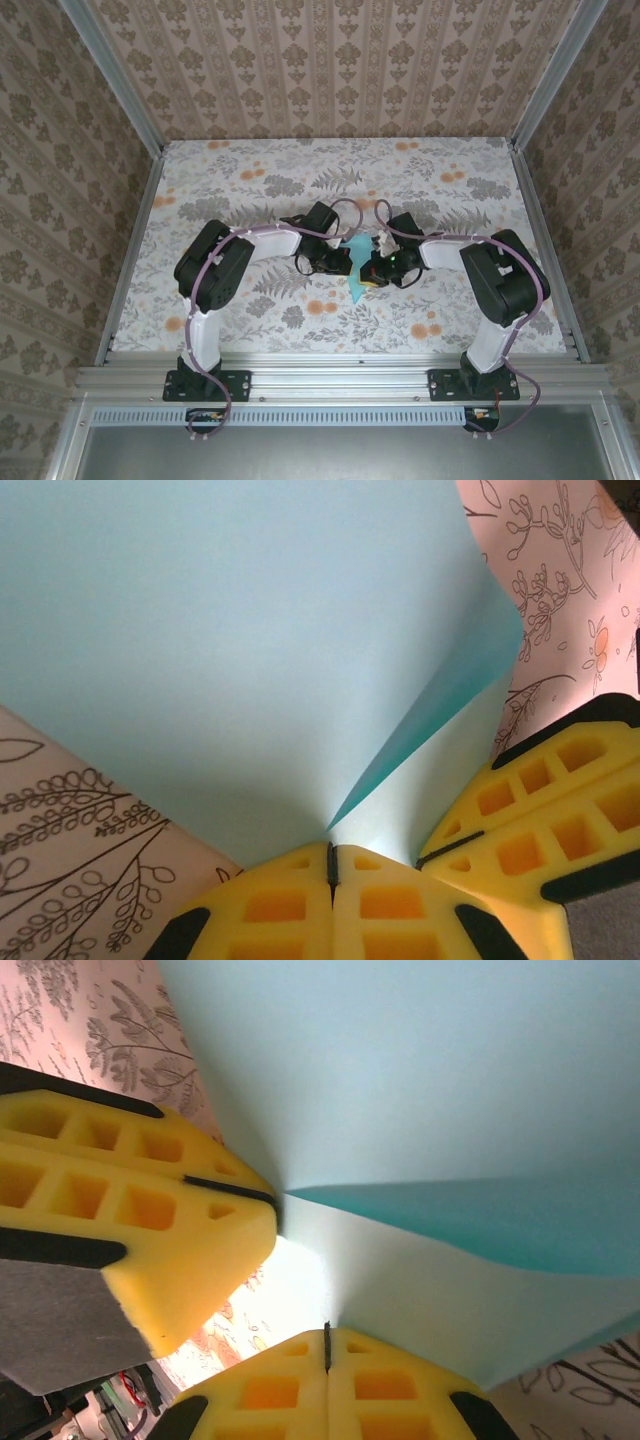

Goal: Fold a paper plane with a square sheet of paper (pick it up from the middle)
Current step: Third fold the triangle at the center of the table.

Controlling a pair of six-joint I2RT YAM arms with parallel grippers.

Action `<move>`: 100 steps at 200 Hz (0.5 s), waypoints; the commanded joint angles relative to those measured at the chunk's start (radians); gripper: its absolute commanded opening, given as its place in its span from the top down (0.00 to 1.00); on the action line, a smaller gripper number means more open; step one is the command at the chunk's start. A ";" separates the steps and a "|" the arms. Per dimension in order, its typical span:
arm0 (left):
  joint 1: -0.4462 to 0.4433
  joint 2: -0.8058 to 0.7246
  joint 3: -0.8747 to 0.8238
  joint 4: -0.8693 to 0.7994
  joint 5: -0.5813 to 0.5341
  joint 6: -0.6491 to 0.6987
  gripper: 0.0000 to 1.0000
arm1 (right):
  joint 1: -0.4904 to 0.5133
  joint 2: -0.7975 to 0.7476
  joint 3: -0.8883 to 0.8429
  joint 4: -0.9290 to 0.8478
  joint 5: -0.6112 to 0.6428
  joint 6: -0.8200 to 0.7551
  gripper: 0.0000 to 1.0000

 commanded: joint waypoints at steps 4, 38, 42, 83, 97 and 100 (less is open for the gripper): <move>-0.003 0.119 -0.054 -0.151 -0.233 0.051 0.95 | -0.011 0.010 -0.021 0.007 0.035 -0.006 0.96; -0.016 0.129 -0.043 -0.184 -0.295 0.072 0.95 | -0.028 0.005 -0.050 0.012 0.044 -0.010 0.96; -0.019 0.131 -0.041 -0.190 -0.310 0.075 0.95 | -0.030 0.001 -0.053 0.012 0.046 -0.010 0.96; -0.027 0.142 -0.040 -0.192 -0.336 0.078 0.95 | -0.028 -0.070 -0.071 0.019 0.021 0.014 0.96; -0.029 0.147 -0.034 -0.190 -0.328 0.078 0.95 | -0.020 -0.081 -0.072 0.060 -0.006 0.048 0.96; -0.031 0.147 -0.032 -0.192 -0.329 0.078 0.95 | -0.017 -0.084 -0.071 0.069 -0.009 0.053 0.96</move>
